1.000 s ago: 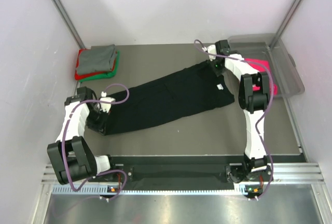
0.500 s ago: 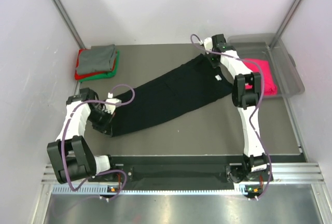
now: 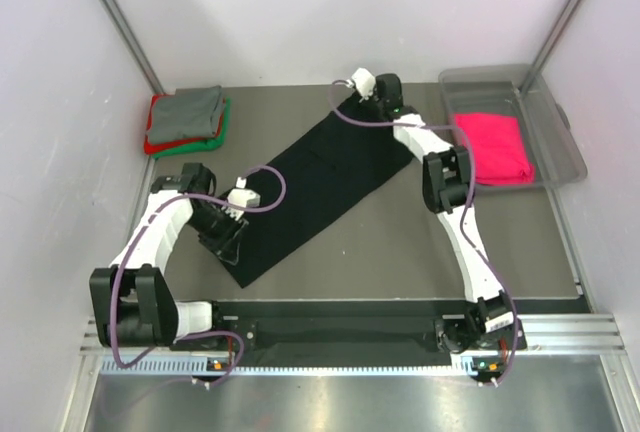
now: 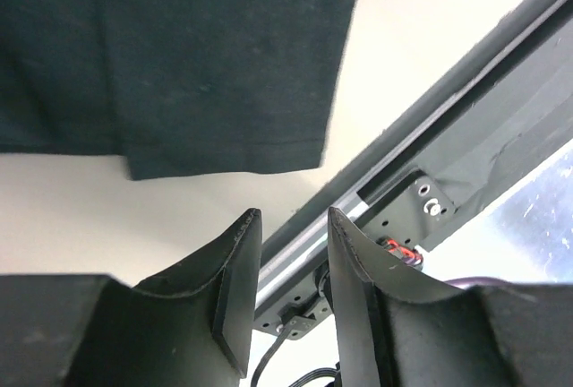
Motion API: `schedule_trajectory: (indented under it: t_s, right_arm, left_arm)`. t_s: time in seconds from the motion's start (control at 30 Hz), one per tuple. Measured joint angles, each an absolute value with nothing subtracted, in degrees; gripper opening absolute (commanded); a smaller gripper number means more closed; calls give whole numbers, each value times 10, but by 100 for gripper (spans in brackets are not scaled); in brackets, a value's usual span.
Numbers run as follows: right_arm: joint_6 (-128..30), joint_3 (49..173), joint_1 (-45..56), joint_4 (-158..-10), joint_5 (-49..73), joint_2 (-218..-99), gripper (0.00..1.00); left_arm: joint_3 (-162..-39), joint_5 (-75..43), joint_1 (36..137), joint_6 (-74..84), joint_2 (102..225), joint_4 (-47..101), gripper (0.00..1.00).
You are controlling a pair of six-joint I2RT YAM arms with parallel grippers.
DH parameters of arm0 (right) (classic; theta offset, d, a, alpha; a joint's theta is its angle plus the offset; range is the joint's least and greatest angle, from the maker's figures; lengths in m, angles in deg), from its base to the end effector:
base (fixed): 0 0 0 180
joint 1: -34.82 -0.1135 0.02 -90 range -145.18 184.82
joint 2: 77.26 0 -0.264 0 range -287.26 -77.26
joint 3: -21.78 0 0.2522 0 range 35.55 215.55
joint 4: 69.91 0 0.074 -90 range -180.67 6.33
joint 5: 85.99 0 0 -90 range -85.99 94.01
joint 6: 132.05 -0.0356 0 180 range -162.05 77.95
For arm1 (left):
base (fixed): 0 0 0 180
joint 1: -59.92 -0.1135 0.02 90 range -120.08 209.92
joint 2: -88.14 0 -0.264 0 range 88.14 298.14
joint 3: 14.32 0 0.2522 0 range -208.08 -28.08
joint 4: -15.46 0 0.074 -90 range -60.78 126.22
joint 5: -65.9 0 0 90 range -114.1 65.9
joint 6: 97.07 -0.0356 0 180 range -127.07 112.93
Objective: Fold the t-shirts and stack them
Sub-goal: Fold the tshirt
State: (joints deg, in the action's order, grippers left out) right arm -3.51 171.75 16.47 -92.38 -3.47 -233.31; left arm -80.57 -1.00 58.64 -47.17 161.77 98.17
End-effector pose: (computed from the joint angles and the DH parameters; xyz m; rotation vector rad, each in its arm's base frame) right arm 0.5786 0.1870 0.1417 -0.9204 1.8689 -0.3508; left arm 0.1958 -0.0096 0.2277 0.9792 2.7805 -0.5644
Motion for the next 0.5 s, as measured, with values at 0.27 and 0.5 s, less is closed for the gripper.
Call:
schedule_trajectory:
  t_s: [0.27,0.5]
  right_arm:
    - [3,1706,137,-688,-69,-2372,63]
    - [-4,1432,155,-632,-108,-2172,66]
  left_arm:
    - [-866,-3,669,-433,1636,977,48]
    - [-864,-49,783,-429,1688,951,48]
